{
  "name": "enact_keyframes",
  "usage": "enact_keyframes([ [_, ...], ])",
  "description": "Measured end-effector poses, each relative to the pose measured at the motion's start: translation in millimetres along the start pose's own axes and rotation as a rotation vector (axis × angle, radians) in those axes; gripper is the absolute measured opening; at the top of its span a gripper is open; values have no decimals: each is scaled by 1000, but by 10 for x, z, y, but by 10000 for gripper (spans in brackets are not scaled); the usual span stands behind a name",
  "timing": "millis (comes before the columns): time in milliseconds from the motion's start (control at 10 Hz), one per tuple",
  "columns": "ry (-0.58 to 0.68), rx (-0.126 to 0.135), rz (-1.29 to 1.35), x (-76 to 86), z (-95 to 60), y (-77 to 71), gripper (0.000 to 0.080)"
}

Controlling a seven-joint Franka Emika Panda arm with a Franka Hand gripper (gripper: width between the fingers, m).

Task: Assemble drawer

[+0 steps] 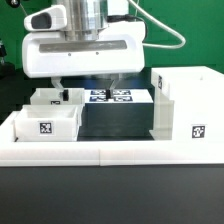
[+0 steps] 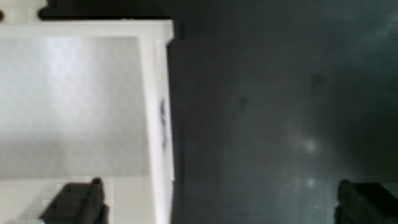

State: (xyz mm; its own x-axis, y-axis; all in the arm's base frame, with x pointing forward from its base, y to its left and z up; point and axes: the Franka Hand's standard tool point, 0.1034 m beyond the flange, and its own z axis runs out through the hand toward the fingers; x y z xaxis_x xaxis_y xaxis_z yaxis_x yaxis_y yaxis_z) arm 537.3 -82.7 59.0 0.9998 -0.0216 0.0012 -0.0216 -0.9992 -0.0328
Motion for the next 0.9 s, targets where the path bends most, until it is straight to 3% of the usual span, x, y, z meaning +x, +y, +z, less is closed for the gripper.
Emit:
enact_keyframes([
  [200,-12,0,17,-55,107,95,649],
  [700,-23,6,29,-69,146,133,648],
  [900,-15,-6,29,-157,294,168,649],
])
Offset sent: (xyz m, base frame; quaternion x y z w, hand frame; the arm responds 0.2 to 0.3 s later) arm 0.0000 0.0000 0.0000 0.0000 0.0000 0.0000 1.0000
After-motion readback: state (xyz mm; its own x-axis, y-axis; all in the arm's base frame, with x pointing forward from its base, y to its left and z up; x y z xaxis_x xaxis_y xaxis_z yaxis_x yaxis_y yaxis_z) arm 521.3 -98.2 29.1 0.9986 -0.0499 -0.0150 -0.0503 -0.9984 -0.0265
